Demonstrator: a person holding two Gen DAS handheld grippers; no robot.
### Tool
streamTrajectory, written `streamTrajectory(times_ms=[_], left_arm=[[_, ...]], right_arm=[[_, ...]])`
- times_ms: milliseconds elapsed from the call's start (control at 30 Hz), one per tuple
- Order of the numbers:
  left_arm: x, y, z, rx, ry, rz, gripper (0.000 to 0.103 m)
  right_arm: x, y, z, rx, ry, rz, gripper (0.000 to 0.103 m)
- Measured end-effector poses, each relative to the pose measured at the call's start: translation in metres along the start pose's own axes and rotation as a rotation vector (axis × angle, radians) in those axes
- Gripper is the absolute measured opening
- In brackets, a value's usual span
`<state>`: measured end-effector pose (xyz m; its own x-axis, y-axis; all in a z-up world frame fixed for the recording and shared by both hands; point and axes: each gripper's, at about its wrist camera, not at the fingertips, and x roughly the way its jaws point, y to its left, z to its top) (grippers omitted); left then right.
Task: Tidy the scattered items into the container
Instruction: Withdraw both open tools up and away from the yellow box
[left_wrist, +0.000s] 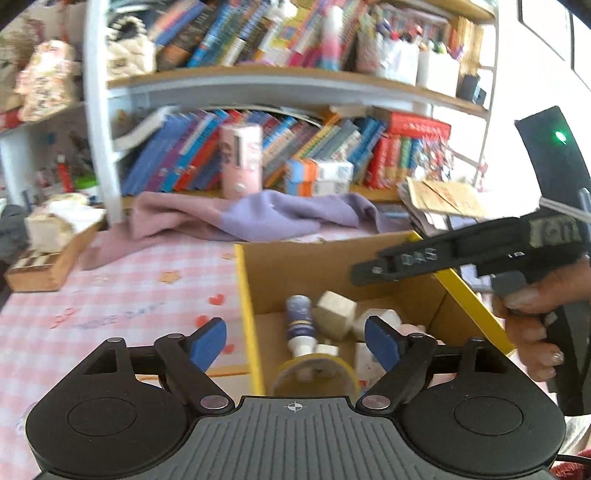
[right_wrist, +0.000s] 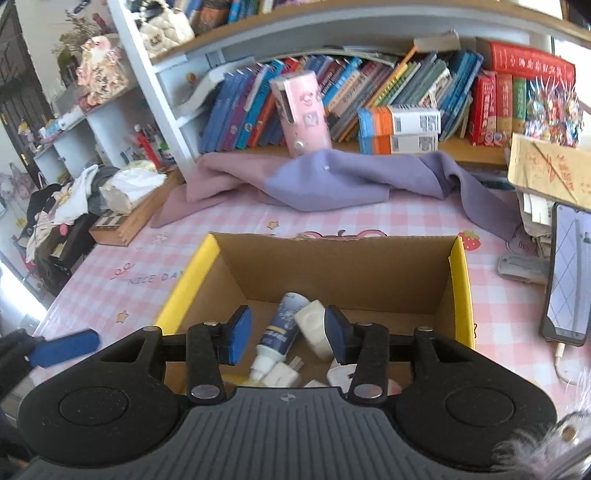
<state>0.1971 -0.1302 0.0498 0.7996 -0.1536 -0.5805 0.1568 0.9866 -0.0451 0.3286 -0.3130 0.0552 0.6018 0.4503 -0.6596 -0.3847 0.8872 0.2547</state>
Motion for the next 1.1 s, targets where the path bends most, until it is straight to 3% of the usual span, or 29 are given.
streamTrajectory(times_ms=[367, 800, 967, 1100], left_arm=[[-0.059, 0.04, -0.041, -0.026, -0.024, 0.087, 0.099], [-0.128, 0.069, -0.1, -0.009, -0.063, 0.156, 0.103], [-0.148, 0.075, -0.125, -0.017, -0.047, 0.164, 0.103], [-0.163, 0.083, -0.144, -0.058, -0.039, 0.136, 0.103]], right_arm=[[-0.059, 0.048, -0.051, -0.03, -0.112, -0.117, 0.051], [-0.104, 0.12, -0.143, -0.065, -0.191, -0.244, 0.057], [-0.12, 0.143, -0.183, -0.039, -0.183, -0.272, 0.062], [-0.132, 0.16, -0.21, -0.042, -0.177, -0.298, 0.074]])
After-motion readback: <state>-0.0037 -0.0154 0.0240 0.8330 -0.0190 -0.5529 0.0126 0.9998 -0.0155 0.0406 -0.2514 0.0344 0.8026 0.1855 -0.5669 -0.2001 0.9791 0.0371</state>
